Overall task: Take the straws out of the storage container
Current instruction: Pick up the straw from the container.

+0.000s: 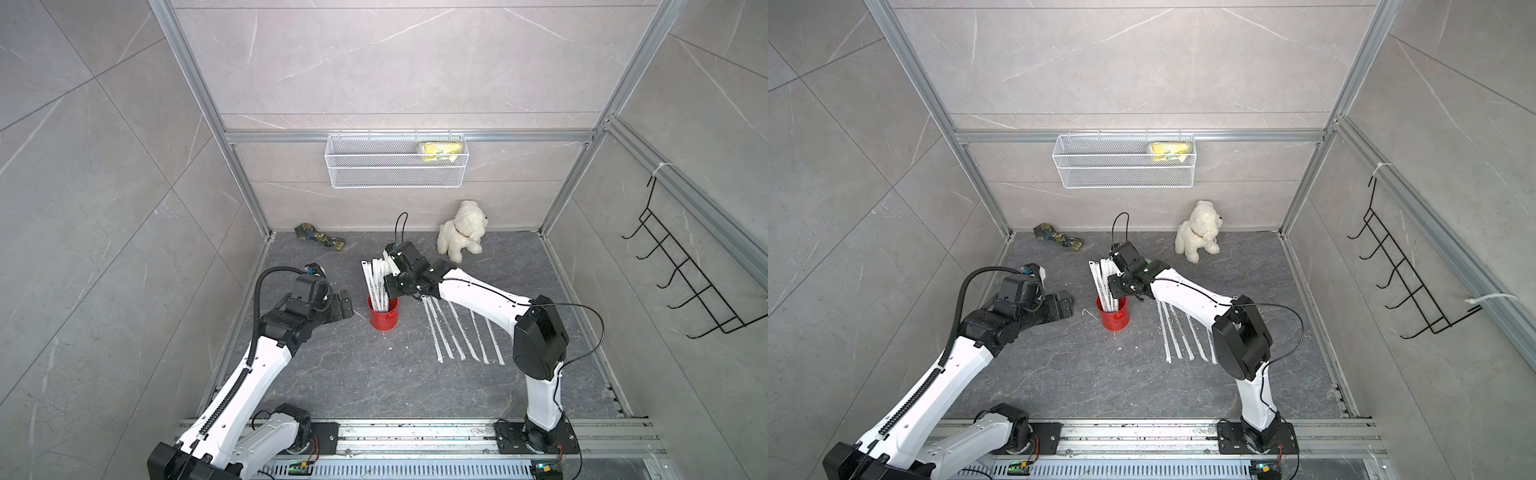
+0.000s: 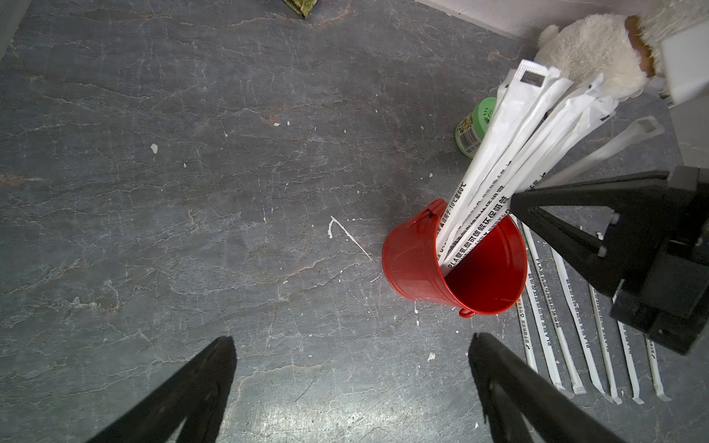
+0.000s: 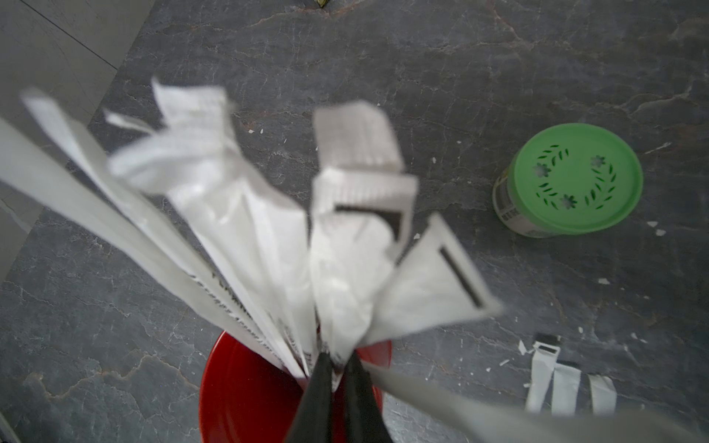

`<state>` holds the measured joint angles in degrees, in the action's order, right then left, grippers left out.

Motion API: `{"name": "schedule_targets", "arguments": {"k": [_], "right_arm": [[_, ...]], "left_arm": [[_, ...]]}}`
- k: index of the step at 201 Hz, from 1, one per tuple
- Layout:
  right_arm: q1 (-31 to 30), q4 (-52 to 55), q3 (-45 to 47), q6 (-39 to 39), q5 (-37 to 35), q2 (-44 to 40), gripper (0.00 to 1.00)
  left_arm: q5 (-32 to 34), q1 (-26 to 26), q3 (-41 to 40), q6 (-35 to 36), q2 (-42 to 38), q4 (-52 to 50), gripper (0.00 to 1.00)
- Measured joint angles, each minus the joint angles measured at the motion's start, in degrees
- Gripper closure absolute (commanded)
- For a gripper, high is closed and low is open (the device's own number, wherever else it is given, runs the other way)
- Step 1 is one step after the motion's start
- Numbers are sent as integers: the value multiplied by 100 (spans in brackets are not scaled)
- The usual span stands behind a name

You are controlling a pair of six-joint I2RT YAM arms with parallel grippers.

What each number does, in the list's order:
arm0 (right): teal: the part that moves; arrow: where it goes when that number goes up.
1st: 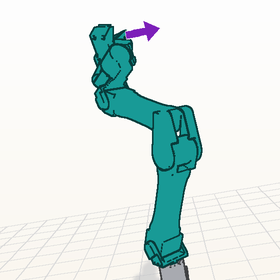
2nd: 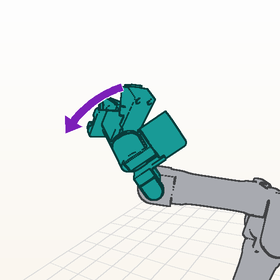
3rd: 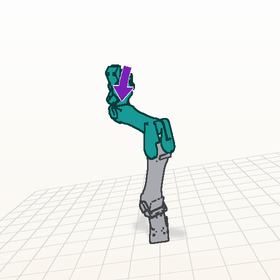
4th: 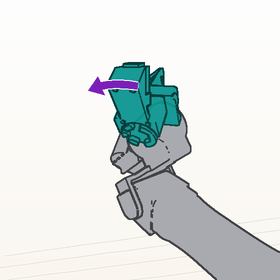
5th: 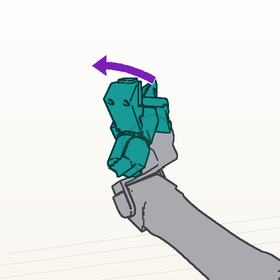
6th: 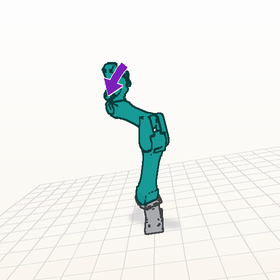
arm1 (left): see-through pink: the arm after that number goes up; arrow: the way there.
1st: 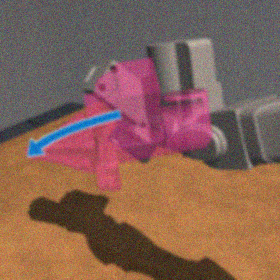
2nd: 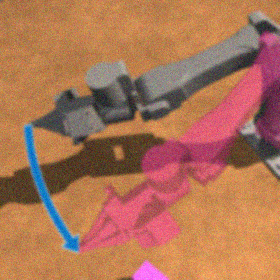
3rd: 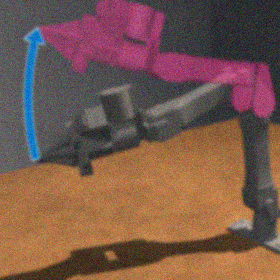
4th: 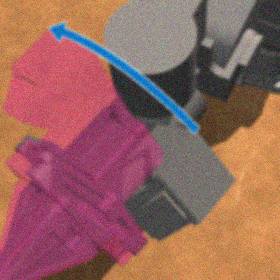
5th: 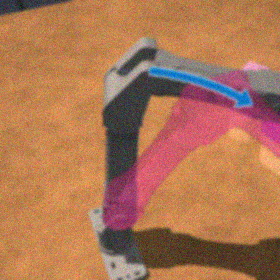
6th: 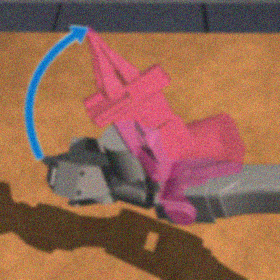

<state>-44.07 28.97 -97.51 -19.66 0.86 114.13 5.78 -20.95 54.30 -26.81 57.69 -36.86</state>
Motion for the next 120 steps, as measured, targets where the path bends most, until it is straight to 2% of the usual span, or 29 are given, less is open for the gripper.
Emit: {"name": "schedule_targets", "arguments": {"k": [120], "right_arm": [[11,-2,367,22,-22,-448,91]], "left_arm": [[-20,0,0,2,0,0,1]]}}
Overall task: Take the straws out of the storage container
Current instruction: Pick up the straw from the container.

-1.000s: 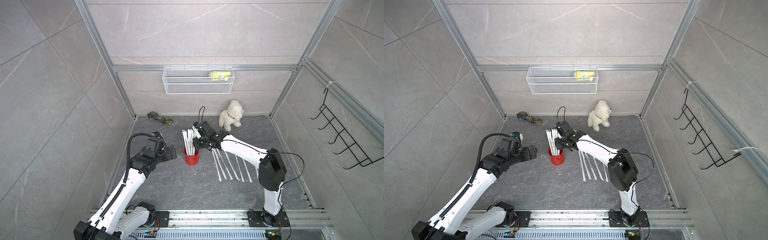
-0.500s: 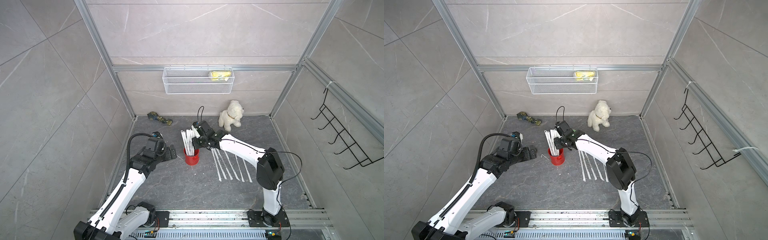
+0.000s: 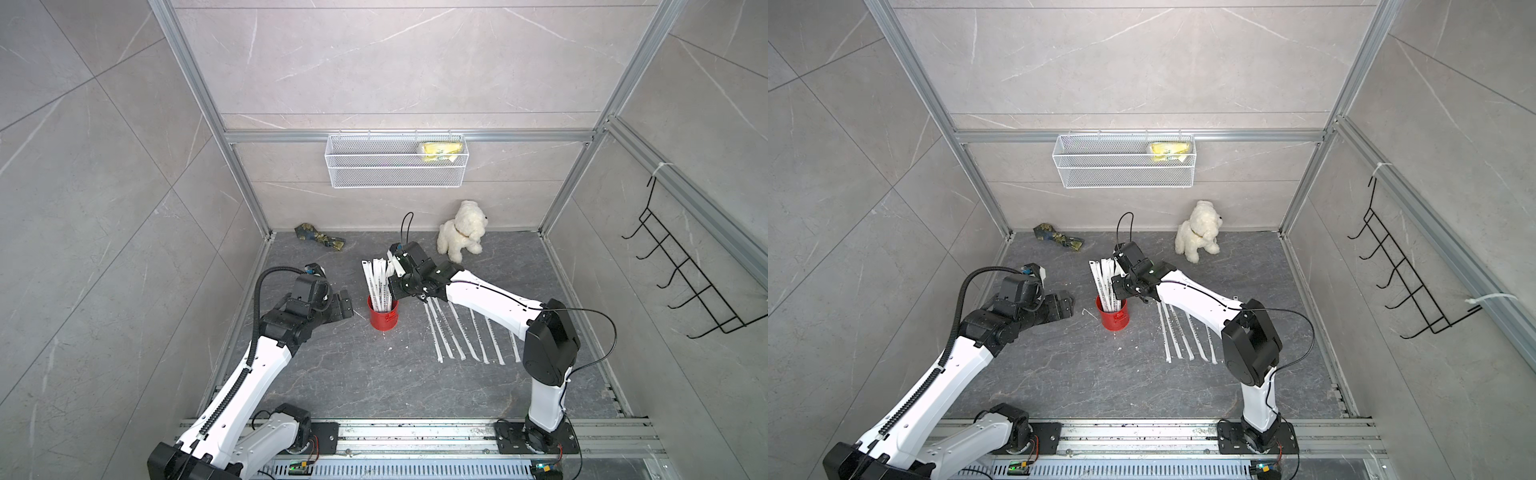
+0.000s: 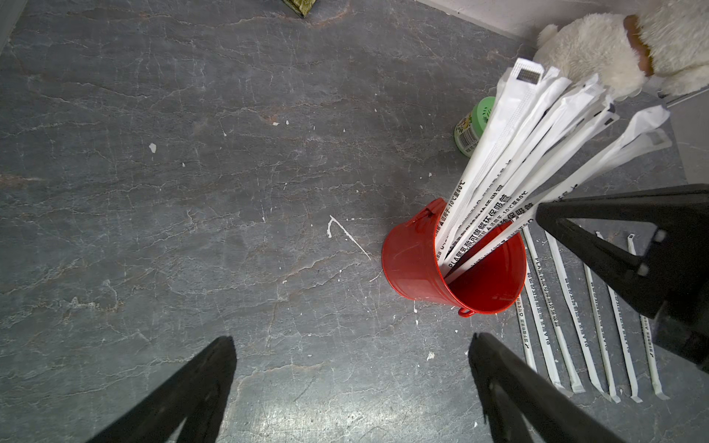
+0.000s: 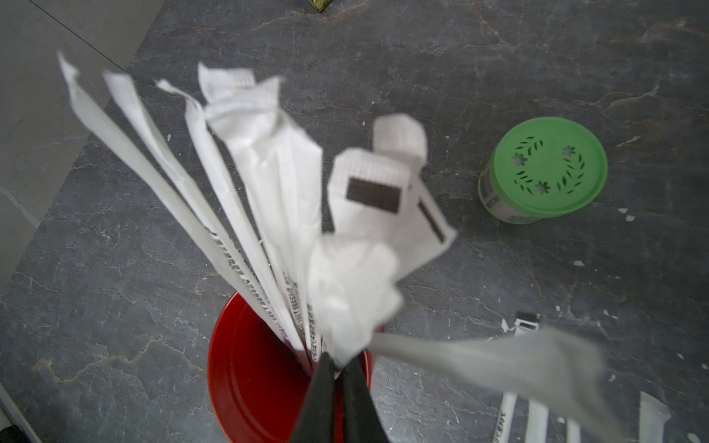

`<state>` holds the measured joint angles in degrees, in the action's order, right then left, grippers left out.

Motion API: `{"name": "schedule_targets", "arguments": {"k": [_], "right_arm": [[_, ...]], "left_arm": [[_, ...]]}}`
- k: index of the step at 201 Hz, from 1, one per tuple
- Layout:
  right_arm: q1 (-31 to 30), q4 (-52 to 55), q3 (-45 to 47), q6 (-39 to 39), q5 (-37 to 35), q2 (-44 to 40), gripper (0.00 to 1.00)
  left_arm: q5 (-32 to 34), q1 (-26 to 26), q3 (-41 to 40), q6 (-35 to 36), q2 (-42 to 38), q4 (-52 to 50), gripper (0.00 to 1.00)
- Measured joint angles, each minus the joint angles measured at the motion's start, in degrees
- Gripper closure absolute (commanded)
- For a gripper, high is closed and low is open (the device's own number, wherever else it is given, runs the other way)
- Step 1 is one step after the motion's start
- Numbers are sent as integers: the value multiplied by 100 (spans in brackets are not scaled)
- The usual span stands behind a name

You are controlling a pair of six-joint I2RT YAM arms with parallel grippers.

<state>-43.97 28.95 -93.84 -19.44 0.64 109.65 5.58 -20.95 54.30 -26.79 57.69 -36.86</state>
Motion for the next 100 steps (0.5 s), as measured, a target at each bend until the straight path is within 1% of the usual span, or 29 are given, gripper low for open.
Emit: {"name": "schedule_targets", "arguments": {"k": [100], "right_arm": [[0,11,92,17,-70,-262,91]], "left_arm": [[-11,0,0,0,2,0,1]]}}
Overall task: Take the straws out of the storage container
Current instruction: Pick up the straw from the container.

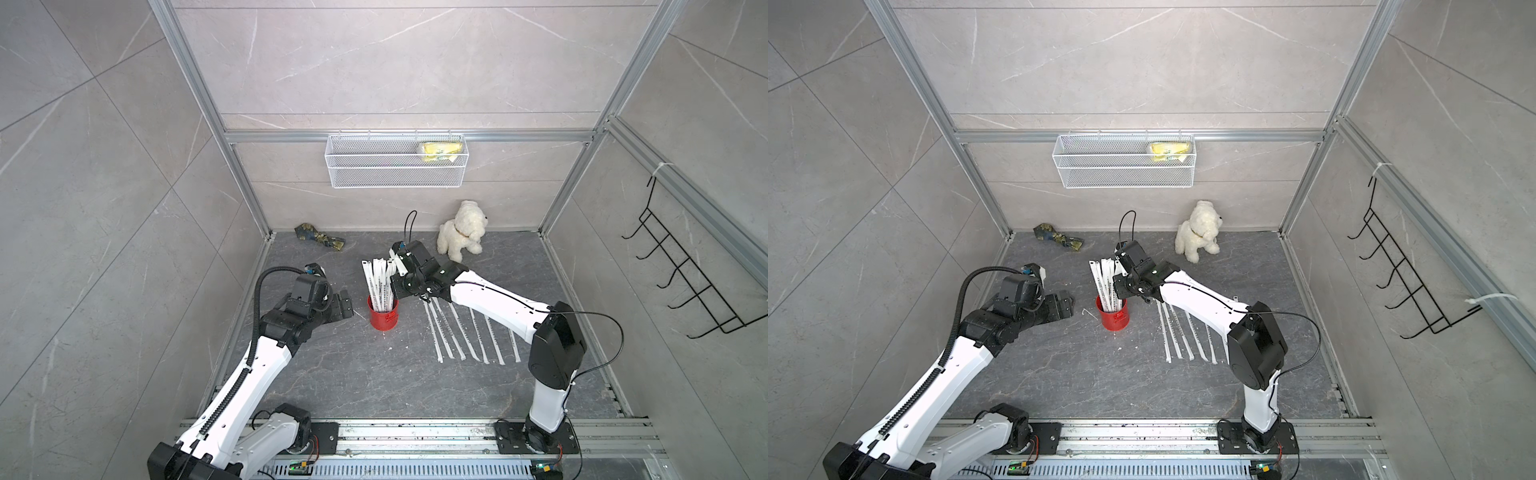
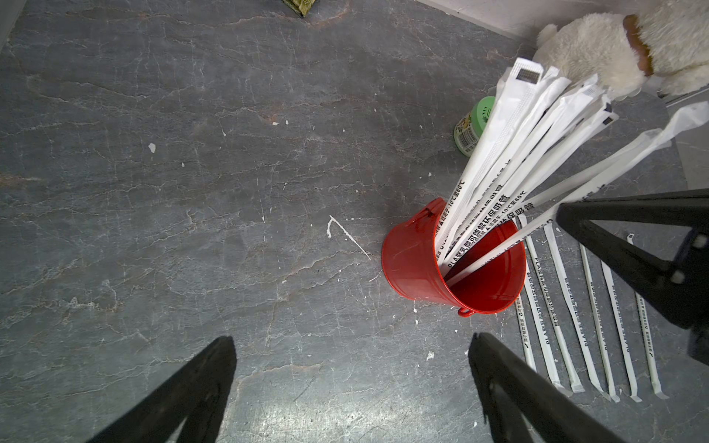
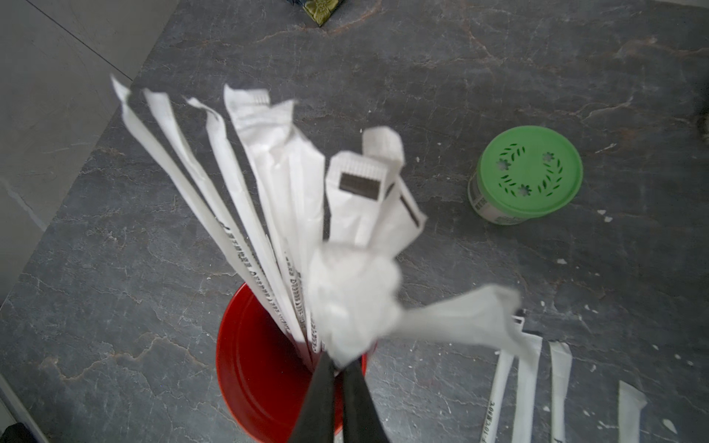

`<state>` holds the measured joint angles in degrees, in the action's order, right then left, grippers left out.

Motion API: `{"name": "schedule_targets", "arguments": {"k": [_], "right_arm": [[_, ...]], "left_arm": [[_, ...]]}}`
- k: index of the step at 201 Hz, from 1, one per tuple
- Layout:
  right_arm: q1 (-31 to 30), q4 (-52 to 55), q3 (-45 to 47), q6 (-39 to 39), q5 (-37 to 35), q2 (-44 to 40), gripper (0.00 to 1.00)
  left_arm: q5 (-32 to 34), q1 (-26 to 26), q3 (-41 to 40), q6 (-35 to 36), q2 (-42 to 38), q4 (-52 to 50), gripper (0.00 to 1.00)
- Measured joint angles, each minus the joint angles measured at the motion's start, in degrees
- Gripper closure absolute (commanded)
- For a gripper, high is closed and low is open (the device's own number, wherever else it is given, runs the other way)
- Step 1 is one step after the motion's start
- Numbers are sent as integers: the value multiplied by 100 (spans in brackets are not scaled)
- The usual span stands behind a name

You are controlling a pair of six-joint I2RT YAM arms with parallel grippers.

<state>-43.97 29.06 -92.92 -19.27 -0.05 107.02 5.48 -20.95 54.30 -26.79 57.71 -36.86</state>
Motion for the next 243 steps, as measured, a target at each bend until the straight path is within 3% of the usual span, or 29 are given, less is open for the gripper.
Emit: {"name": "schedule_targets", "arguments": {"k": [90,243], "right_arm": [[0,199,-46,111,-15,-483,91],[0,1360,-1493,352,55,-955,91]], "left_arm": [[-9,0,0,0,4,0,1],[-11,0,11,0,55,0,1]]}}
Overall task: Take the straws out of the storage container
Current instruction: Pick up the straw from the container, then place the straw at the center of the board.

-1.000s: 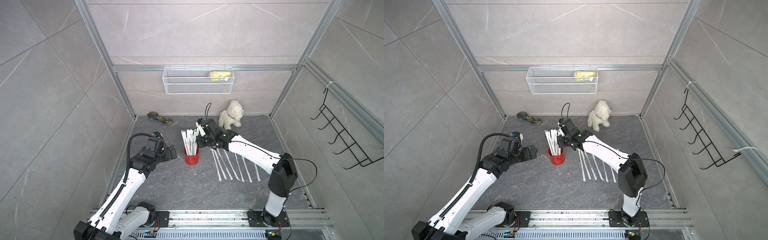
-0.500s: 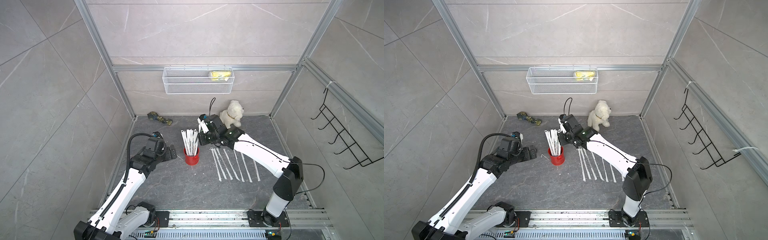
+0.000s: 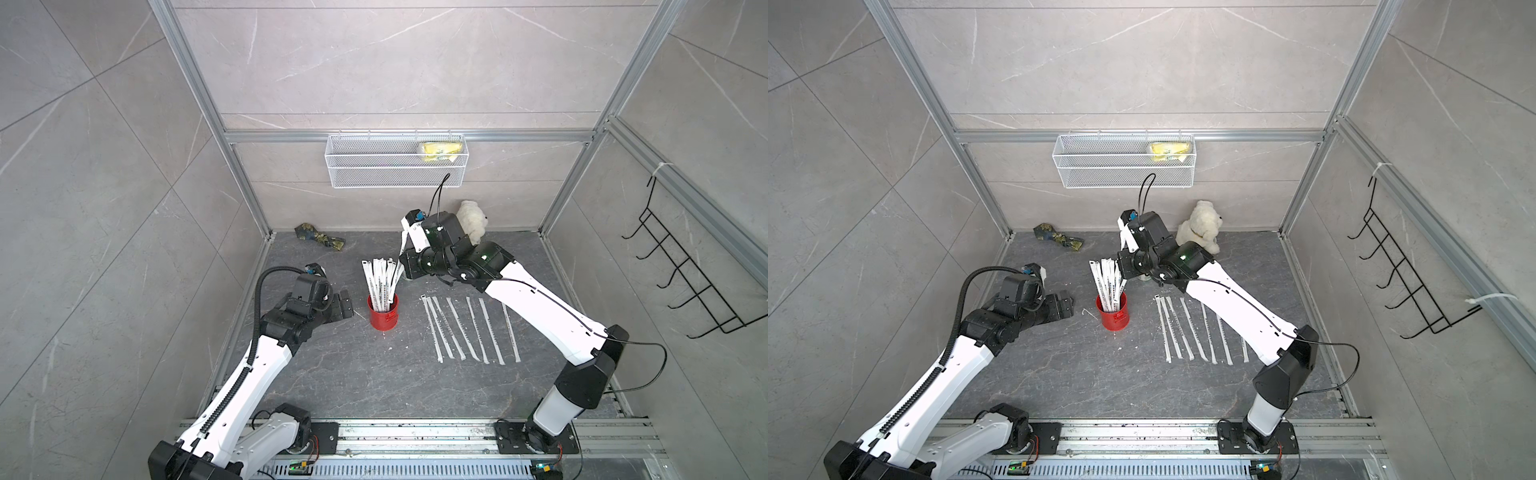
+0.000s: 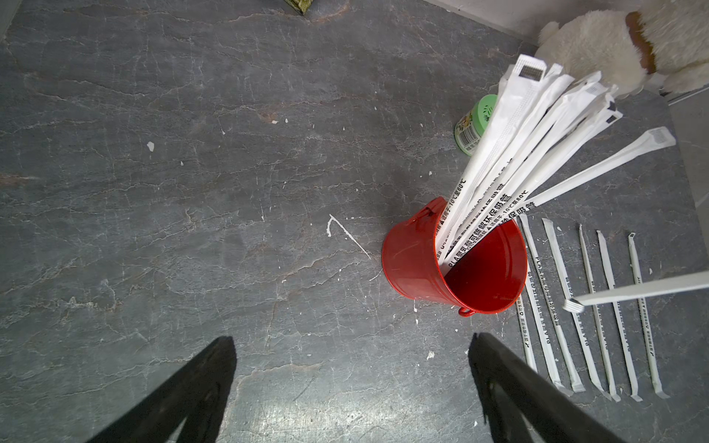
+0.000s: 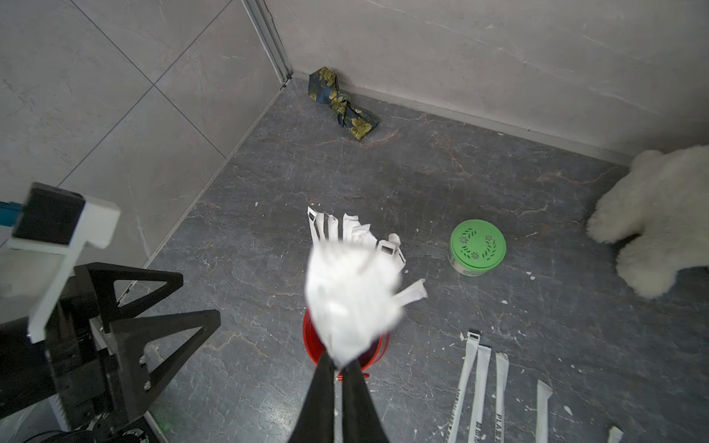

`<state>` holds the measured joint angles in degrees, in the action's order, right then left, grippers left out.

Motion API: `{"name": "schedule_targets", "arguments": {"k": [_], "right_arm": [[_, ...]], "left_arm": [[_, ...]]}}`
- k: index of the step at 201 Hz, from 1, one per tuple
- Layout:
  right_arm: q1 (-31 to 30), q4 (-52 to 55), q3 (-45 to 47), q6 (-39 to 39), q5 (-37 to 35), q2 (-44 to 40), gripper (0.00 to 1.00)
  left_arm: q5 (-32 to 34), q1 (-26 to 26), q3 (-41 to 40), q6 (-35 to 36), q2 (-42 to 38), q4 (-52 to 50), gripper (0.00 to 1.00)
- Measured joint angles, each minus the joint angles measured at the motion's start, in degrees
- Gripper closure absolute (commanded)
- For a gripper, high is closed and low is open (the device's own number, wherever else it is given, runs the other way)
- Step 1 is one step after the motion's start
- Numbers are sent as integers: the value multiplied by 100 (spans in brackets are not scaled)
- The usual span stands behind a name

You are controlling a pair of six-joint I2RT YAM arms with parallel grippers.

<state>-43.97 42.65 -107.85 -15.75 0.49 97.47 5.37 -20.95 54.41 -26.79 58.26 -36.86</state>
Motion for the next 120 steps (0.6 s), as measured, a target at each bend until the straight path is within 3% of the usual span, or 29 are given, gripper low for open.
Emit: {"name": "schedule_targets", "arguments": {"k": [88,120], "right_arm": [[0,1792,-1779,299,-96,33,92],[0,2616,-2361,297,-116,404,92]], "left_arm": [[4,0,7,0,20,-2,1],[94,0,7,57,20,0,1]]}}
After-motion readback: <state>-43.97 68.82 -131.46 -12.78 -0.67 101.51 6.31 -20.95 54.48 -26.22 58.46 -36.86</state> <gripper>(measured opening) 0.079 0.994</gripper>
